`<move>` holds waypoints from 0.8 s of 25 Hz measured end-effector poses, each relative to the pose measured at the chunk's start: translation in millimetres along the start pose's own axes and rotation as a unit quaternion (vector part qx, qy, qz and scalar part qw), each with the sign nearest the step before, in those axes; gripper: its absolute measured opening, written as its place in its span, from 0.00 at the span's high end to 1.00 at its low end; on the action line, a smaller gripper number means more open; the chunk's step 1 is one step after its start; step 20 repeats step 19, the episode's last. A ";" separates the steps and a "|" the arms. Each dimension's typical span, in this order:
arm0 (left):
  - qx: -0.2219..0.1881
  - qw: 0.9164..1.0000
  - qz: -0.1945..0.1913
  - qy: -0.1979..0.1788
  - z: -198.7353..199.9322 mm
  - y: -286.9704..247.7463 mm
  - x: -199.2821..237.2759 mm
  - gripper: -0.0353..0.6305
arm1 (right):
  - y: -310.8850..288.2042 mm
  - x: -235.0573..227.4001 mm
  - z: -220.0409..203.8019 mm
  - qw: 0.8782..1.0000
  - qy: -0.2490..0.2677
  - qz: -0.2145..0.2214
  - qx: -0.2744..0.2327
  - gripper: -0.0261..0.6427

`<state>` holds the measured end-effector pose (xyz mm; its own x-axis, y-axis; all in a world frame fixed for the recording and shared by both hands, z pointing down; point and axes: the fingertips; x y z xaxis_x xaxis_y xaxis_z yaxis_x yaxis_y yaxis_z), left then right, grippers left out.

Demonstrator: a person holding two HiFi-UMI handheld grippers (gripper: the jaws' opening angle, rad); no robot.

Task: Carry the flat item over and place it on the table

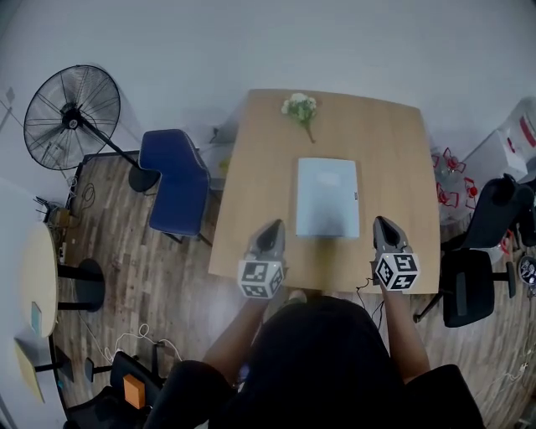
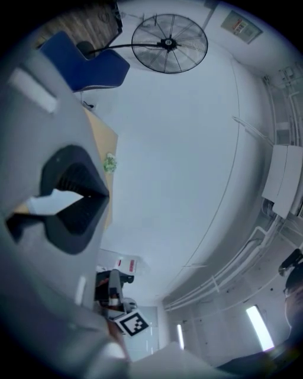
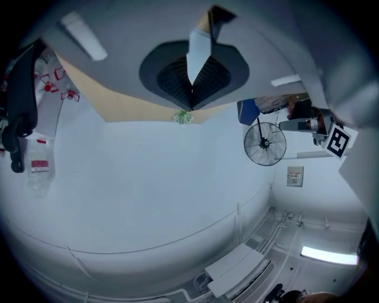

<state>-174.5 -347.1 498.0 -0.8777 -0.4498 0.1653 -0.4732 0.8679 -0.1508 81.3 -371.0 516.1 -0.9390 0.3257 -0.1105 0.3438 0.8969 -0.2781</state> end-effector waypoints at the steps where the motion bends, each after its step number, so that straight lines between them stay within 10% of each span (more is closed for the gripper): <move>1: 0.000 1.000 0.002 -0.001 -0.3 1.1 1.9 0.95 | -0.2 -0.2 -0.5 1.000 0.003 -0.004 -0.001 0.96; 20: -0.002 1.000 -0.016 -0.010 1.0 -1.2 5.1 0.95 | 3.9 21.2 5.5 1.000 0.027 -0.007 -0.010 0.96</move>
Point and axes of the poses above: the fingertips, and each gripper's own axes: y backward along the fingers, x to its left, z out of its top, and after that the axes turned 5 degrees about -z, right-handed
